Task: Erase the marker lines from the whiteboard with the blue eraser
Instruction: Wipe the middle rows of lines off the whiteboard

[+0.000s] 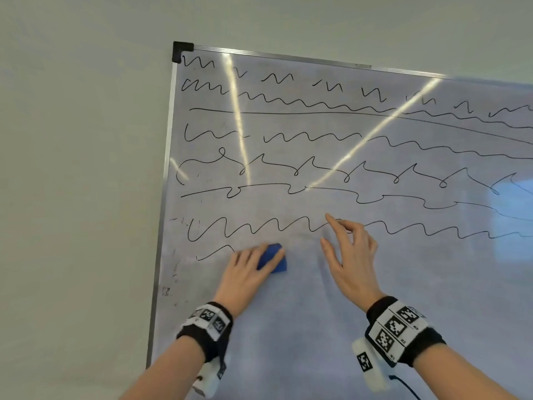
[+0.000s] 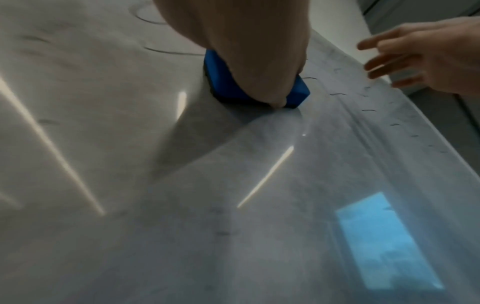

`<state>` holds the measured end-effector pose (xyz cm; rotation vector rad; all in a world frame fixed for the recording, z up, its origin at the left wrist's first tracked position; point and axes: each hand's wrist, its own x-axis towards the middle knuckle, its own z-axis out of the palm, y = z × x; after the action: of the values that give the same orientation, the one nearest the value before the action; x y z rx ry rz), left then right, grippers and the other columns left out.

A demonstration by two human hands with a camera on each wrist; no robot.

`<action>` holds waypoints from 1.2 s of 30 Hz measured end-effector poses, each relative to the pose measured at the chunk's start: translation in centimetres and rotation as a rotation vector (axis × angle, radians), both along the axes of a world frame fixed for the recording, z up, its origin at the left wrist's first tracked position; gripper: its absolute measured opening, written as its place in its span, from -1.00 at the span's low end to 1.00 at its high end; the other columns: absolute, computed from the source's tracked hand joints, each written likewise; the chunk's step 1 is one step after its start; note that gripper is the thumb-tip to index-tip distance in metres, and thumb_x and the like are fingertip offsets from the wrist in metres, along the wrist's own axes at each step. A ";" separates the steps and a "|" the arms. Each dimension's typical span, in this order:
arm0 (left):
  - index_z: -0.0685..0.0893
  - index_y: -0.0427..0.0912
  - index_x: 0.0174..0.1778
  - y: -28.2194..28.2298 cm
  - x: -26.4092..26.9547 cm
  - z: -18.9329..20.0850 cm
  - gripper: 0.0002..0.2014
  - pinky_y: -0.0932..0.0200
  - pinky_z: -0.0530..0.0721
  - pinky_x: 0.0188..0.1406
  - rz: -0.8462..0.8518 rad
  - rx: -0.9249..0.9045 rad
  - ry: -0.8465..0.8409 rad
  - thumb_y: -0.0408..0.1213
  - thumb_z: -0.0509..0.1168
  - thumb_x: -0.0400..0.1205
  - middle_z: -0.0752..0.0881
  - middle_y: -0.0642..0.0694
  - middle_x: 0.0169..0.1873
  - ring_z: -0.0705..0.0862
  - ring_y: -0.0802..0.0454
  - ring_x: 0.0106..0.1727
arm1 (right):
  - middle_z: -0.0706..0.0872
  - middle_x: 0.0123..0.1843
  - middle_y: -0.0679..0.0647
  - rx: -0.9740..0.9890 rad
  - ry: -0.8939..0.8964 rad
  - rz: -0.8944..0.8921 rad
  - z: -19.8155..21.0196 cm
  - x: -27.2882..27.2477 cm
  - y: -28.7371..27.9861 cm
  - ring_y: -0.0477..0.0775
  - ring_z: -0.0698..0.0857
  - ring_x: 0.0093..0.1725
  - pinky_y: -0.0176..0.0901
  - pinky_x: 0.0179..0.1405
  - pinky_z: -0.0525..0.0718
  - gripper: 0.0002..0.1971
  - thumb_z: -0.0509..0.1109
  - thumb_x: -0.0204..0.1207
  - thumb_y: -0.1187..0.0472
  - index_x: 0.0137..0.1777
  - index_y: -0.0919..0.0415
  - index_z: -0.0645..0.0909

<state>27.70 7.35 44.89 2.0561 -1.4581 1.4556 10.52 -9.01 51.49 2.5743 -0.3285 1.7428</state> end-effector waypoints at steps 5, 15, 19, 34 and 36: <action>0.35 -0.03 0.56 3.8 1.2 -0.8 -0.07 -0.14 0.44 0.06 0.091 -0.146 0.186 -0.57 0.34 0.21 0.48 -0.29 0.36 0.45 -0.27 0.20 | 0.42 0.24 0.02 0.004 0.017 0.019 -0.1 0.9 1.5 0.07 0.45 0.27 -0.05 0.36 0.15 -0.51 0.08 0.61 -0.10 0.52 -0.05 0.35; 0.46 0.03 0.50 -0.3 -1.7 -0.3 -0.27 0.03 0.59 -0.08 -0.047 0.189 -0.077 -0.45 0.19 0.34 0.59 -0.16 0.29 0.60 -0.13 0.07 | 0.45 0.24 0.01 0.013 0.049 0.047 -0.6 2.3 3.9 0.04 0.46 0.25 -0.08 0.35 0.20 -0.52 0.06 0.61 -0.12 0.51 -0.06 0.36; 0.37 0.06 0.55 3.9 2.1 -0.7 -0.28 -0.01 0.50 -0.05 0.037 0.096 -0.035 -0.47 0.03 0.42 0.50 -0.17 0.34 0.53 -0.17 0.07 | 0.46 0.22 0.01 0.014 0.062 0.040 -1.1 2.8 4.0 0.04 0.47 0.22 -0.04 0.35 0.20 -0.52 0.07 0.61 -0.12 0.51 -0.08 0.36; 0.32 -0.08 0.58 5.0 1.8 -1.5 -0.20 0.00 0.56 -0.05 0.035 0.013 -0.001 -0.53 0.24 0.35 0.45 -0.26 0.31 0.53 -0.21 0.05 | 0.43 0.20 -0.03 0.025 0.100 0.090 -0.6 4.6 6.3 0.04 0.44 0.22 -0.09 0.34 0.18 -0.54 0.04 0.61 -0.14 0.49 -0.12 0.35; 0.31 -0.05 0.59 6.9 3.1 -1.7 -0.07 -0.02 0.59 -0.05 0.073 -0.058 0.099 -0.56 0.41 0.26 0.47 -0.26 0.29 0.51 -0.23 0.03 | 0.44 0.19 -0.03 0.026 0.093 0.095 -0.6 4.7 6.3 0.04 0.45 0.21 -0.12 0.34 0.15 -0.54 0.05 0.60 -0.13 0.49 -0.11 0.36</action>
<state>30.78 14.20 43.21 2.1342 -1.3009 1.3835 15.25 -2.73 50.90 2.7210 -0.2314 1.6503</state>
